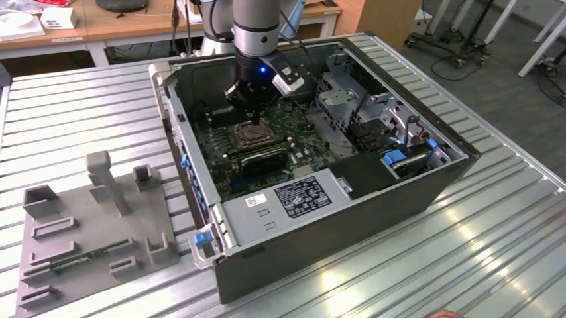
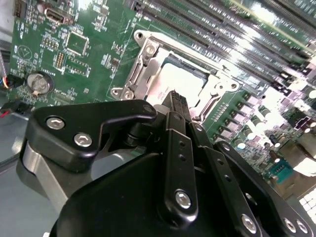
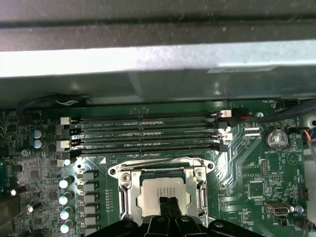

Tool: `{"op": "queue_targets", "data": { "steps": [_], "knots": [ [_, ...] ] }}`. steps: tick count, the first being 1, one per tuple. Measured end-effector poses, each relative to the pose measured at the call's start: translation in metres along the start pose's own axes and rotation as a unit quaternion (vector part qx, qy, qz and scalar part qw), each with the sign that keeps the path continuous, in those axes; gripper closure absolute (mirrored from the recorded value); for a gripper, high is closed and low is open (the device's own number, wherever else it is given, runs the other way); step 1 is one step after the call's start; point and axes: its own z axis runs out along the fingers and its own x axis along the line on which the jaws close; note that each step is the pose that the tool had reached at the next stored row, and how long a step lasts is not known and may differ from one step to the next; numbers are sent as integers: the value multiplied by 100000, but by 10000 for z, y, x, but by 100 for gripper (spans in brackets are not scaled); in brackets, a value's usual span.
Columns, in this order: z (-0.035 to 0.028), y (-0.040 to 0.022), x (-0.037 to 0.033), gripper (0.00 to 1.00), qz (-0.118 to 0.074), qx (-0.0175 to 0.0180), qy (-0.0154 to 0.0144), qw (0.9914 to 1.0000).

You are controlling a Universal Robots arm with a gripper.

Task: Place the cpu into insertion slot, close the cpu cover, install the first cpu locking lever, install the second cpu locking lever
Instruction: 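Install the first cpu locking lever, then install the second cpu locking lever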

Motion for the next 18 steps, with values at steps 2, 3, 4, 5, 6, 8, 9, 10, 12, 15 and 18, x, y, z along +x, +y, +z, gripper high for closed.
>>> {"op": "queue_targets", "data": {
  "steps": [2,3,4,5,6,8,9,10,12,15,18],
  "knots": [
    [-1,0,4,89,2,22,-1,100000],
    [-1,0,7,89,4,20,-4,100000],
    [0,0,9,89,2,20,-7,100000],
    [0,0,11,89,-1,16,-7,100000],
    [-1,-2,28,89,-1,22,-6,100000],
    [-2,-3,45,89,-2,19,-7,100000],
    [-2,-2,45,89,-2,19,-7,100000],
    [-2,-3,45,89,0,20,-6,100000],
    [-2,-3,45,89,-1,21,-5,100000],
    [-4,-3,45,89,-2,30,-7,100000],
    [-26,-2,44,89,1,33,-7,100000]
  ]
}}
